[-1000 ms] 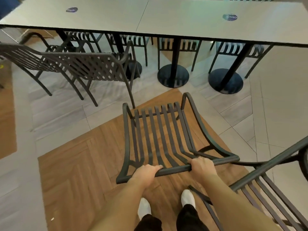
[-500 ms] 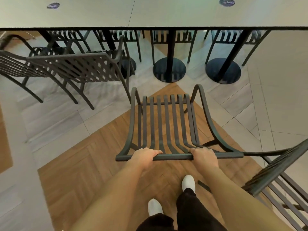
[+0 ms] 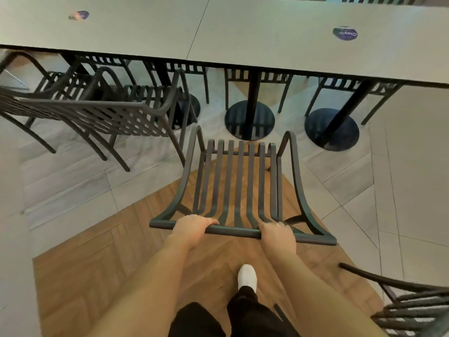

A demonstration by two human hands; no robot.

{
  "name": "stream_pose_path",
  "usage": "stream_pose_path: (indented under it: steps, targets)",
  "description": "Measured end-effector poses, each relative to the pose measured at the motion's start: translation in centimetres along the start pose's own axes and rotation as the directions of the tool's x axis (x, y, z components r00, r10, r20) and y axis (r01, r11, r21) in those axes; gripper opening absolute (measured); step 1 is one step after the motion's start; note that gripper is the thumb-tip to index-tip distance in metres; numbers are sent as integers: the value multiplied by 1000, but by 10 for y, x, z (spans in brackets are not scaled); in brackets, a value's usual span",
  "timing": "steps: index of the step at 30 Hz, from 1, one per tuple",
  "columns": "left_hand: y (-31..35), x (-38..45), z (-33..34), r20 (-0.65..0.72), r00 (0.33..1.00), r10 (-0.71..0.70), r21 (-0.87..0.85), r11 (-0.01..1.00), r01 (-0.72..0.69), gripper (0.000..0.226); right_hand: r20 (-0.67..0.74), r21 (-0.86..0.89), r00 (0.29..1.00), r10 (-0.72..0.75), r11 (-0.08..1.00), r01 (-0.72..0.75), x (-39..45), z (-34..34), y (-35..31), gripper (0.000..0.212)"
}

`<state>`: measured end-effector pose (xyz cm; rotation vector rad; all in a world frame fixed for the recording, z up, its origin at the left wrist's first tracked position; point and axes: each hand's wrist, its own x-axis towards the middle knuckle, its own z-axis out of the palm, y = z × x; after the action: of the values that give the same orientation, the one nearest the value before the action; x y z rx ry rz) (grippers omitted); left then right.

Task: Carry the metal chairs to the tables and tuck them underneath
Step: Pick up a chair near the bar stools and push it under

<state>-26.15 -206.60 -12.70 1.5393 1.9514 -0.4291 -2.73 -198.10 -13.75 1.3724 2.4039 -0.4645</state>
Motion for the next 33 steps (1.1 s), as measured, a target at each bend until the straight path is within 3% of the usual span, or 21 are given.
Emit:
stream_pose_path:
  steps: [19,33]
  targets:
    - [-24,171,-132,-166,984,70,9,998,-69,65,20,-30,999,47,998,-47,198,-100,30,18]
    - [-44,271,-213,-126,989,84,10,996,-83,68,-4,-8,997,79,997,-79,304,-157,40,16]
